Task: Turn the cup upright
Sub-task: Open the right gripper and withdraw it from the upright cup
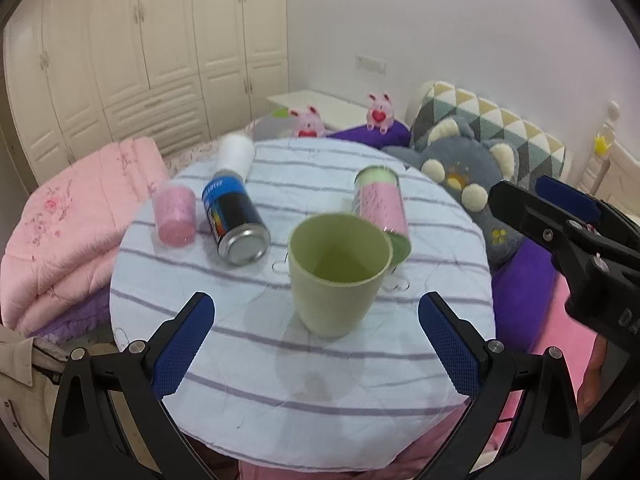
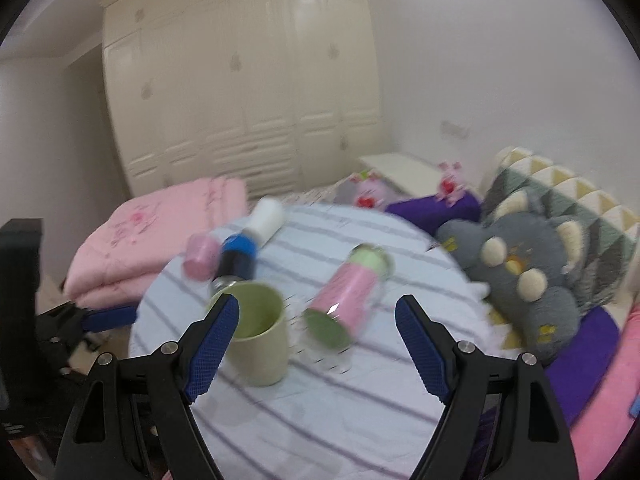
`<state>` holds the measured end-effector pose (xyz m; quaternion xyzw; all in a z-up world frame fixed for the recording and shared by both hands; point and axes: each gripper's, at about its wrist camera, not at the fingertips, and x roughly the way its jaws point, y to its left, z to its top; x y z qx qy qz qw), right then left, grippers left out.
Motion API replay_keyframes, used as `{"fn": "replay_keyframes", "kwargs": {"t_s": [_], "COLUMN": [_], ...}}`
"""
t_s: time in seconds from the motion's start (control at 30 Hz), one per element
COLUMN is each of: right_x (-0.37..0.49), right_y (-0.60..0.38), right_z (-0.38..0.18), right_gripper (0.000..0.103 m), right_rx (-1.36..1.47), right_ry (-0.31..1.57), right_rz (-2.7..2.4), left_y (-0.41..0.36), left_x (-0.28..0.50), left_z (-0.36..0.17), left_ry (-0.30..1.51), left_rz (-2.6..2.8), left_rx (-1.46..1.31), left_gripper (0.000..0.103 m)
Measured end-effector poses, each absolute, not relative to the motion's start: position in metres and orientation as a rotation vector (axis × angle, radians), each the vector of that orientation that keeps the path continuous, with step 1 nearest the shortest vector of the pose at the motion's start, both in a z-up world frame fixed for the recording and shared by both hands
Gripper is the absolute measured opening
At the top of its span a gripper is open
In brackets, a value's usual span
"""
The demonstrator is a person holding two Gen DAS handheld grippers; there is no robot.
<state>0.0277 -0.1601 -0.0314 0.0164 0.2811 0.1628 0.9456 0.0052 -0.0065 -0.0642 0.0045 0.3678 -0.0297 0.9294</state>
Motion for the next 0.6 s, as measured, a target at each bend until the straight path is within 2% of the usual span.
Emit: {"fn": "replay_keyframes", "kwargs": {"t_s": [0.6], "right_x": [0.034], "right_y": [-0.198], "right_z": [-0.026], "right_gripper": [0.082], "right_rx": [0.061], "right_ry": [0.539], "right_rz": [0.182], "left_y": [-0.027], "left_x": [0.006], "left_z": [-0.036], "left_ry": [0.591], "left_rz": [-0.027], "left_rx": [-0.028], "left_gripper": [0.103]}}
